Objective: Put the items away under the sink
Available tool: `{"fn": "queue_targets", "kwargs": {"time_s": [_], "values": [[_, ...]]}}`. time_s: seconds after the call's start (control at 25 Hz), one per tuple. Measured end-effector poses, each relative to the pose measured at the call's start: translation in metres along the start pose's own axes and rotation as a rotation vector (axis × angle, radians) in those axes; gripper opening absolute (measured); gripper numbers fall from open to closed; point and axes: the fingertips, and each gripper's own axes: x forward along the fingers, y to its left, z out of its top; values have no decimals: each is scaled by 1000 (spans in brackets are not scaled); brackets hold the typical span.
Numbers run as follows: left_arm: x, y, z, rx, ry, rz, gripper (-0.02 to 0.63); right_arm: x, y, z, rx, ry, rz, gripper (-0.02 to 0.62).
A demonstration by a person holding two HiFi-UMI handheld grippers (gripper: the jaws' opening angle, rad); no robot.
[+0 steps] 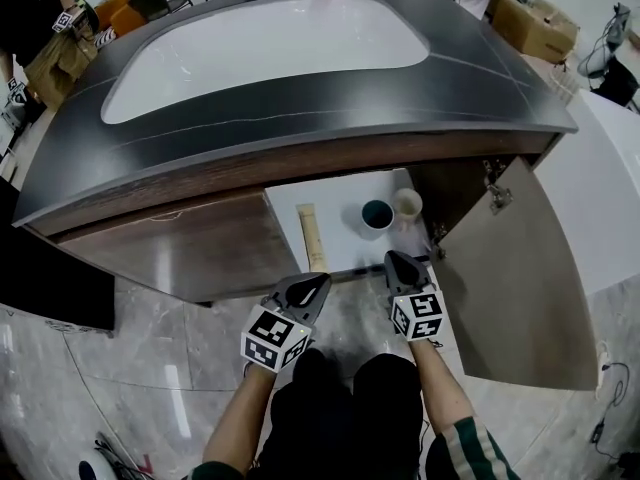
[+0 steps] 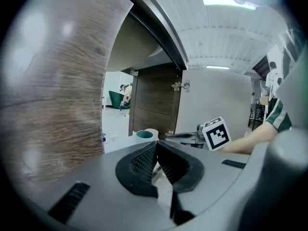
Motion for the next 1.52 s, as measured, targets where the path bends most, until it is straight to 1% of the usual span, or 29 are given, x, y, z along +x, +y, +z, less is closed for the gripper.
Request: {"fn": "queue_targets", "kwargs": {"time_s": [0.12, 0.24, 0.32, 0.44, 0.52, 0.6, 0.72, 0.84, 0.88, 0.96, 1.04, 1.16, 1.28, 1.4, 1.52], "values": [[2, -1, 9, 16, -20, 0, 11, -10, 10, 18, -33, -30, 4, 41], [2, -6, 18, 6, -43, 3, 11, -24, 17, 37, -58, -57, 2, 43], [1, -11, 25, 7, -33, -5, 11, -31, 19, 52, -59, -62, -3, 43], [-4, -21, 43, 58, -5, -23, 11, -44, 25, 78, -54, -59, -2, 43], [-11, -29, 61, 112, 18, -40, 11, -55, 30, 100, -61, -49, -3, 43], [-20, -37, 82, 137, 41, -64, 11, -65, 38, 123, -56, -33, 1, 43], [-40, -50, 117, 136, 56, -103, 11, -79, 58, 161, -43, 3, 21, 43], [-54, -74, 157, 152, 56, -167, 9, -100, 67, 205, -41, 32, 25, 43], [-58, -82, 168, 159, 69, -178, 9, -111, 69, 221, -42, 32, 17, 43], [-70, -93, 189, 148, 103, -182, 9, -134, 77, 255, -39, 34, 10, 43], [-87, -98, 223, 126, 114, -172, 9, -152, 89, 288, -16, 47, 15, 43], [-114, -98, 287, 108, 118, -150, 9, -174, 105, 344, 35, 72, 24, 43], [-141, -114, 353, 94, 116, -140, 9, -206, 114, 407, 58, 86, 23, 43], [-170, -120, 425, 82, 55, -86, 9, -232, 122, 470, 53, 69, 8, 43], [-185, -121, 466, 57, 38, -40, 9, -244, 127, 517, 52, 51, 4, 43]]}}
